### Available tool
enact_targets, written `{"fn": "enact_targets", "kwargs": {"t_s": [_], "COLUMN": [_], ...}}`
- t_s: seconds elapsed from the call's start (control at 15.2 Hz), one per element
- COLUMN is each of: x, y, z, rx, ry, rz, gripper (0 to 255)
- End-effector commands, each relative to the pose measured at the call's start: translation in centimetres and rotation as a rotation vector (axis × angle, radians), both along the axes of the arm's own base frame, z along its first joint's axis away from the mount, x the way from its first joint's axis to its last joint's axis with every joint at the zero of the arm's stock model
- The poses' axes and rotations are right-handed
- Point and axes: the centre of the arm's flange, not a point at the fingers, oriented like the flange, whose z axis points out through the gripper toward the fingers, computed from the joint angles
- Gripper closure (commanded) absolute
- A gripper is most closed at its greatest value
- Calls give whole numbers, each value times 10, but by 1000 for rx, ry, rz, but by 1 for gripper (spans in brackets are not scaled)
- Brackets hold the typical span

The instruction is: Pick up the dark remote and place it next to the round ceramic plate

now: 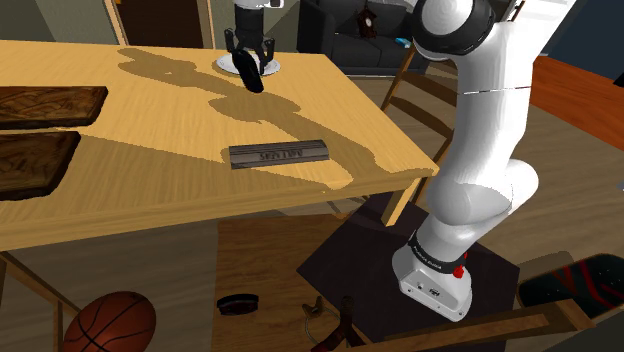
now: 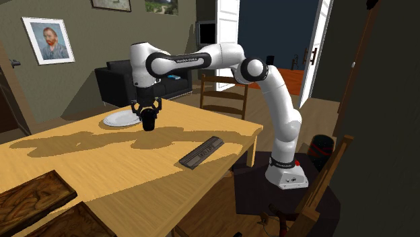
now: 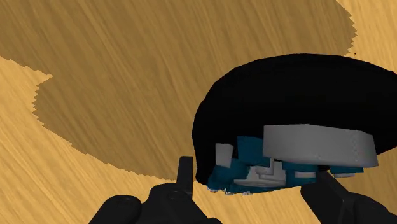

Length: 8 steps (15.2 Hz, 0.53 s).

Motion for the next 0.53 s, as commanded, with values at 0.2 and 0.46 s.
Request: {"fn": "enact_targets", "kwargs": {"t_s": [0.2, 0.46], "x": [0, 0], "y": [-2, -2], "z": [-29, -50], "rx": [-2, -2], "ry": [4, 4], "rz": [-3, -3], "gripper": [255, 255]}}
